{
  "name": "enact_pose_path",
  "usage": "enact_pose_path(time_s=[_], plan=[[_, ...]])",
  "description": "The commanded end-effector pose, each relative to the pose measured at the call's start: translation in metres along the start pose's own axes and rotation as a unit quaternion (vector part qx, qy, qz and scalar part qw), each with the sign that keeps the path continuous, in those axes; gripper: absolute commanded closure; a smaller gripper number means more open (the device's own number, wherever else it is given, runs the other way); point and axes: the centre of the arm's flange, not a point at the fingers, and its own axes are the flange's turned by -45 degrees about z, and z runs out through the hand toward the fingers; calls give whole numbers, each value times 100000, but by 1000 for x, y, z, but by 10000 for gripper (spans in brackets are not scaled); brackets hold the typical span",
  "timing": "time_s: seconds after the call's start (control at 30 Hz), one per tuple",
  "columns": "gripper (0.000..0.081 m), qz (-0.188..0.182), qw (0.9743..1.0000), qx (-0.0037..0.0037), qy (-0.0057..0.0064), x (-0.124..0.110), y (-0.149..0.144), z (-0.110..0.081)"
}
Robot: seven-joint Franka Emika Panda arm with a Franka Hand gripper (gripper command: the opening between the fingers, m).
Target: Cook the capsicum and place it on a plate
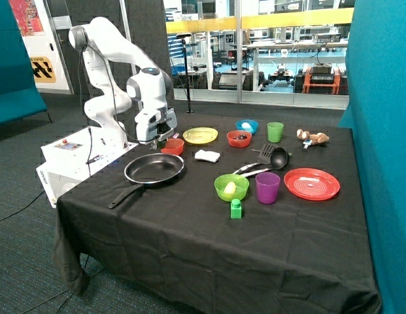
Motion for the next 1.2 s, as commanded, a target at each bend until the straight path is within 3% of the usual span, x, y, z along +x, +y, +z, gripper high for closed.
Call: enact_pose_path(time_s=[0.0,0.17,0.43,0.6,1.17], plan=[[808,-6244,99805,145,-42,1,14,13],[808,-8869,99606,146,-38,-7,11,25],[808,-4573,99895,144,-44,-17,37,51],[808,-3377,99943,144,-46,-17,42,65],[808,-3289,99946,144,-46,-3,18,85]])
